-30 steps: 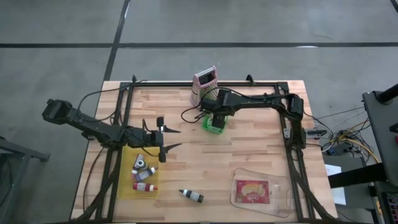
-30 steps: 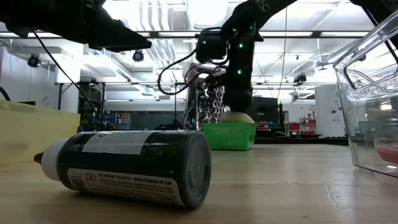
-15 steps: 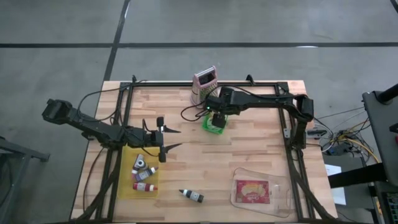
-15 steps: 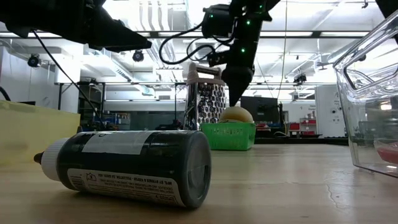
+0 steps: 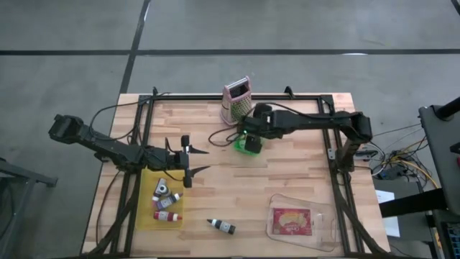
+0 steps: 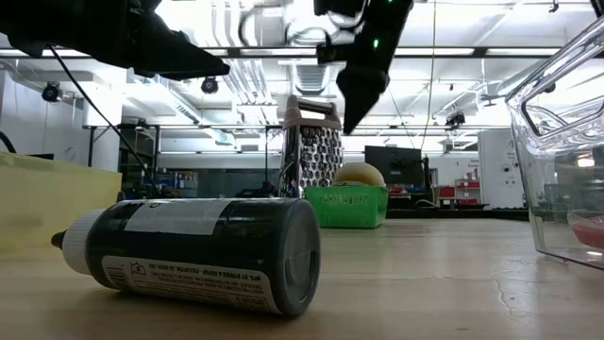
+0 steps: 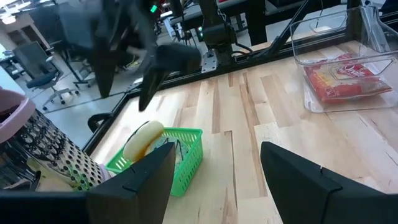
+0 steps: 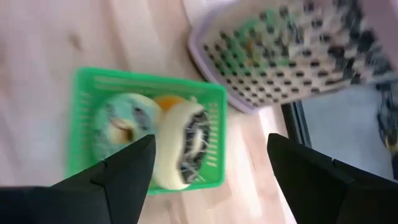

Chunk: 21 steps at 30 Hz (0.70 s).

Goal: Pick & Place Food Item
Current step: Put the black ink bottle into the yellow bin

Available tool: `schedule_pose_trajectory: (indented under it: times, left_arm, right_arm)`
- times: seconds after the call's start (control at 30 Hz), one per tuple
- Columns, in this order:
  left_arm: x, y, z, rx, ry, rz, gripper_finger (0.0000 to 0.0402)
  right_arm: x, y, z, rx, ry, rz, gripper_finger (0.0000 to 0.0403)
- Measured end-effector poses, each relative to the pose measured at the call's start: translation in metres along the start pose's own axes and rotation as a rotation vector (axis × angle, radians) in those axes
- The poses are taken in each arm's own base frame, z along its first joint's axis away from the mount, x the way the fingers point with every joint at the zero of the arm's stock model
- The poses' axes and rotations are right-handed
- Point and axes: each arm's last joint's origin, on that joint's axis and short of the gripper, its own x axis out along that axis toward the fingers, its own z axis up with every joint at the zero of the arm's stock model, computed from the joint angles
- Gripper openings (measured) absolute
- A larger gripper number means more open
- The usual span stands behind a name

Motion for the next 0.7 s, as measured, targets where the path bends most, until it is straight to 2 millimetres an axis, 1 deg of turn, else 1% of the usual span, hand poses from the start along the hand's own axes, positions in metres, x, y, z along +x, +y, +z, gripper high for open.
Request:
schedule_pose_trajectory:
  times: [0.17, 0.27, 0.5, 0.7]
  left_arm:
    - [0.000, 0.000, 0.000, 0.000, 0.002, -0.001, 0.0241]
    - [0.000, 0.000, -0.001, -0.001, 0.005, -0.001, 0.0241]
    - [0.000, -0.002, -0.003, -0.006, 0.024, -0.043, 0.0241]
    - [0.000, -0.006, -0.004, -0.028, 0.037, -0.193, 0.0241]
  right_arm:
    - [-0.035, 0.016, -0.002, -0.030, -0.107, 0.040, 0.0297]
    - [-0.051, 0.030, -0.003, -0.045, -0.161, 0.069, 0.0297]
    - [-0.085, 0.077, -0.012, -0.094, -0.261, 0.160, 0.0293]
    - [-0.110, 0.112, -0.026, -0.131, -0.323, 0.242, 0.0293]
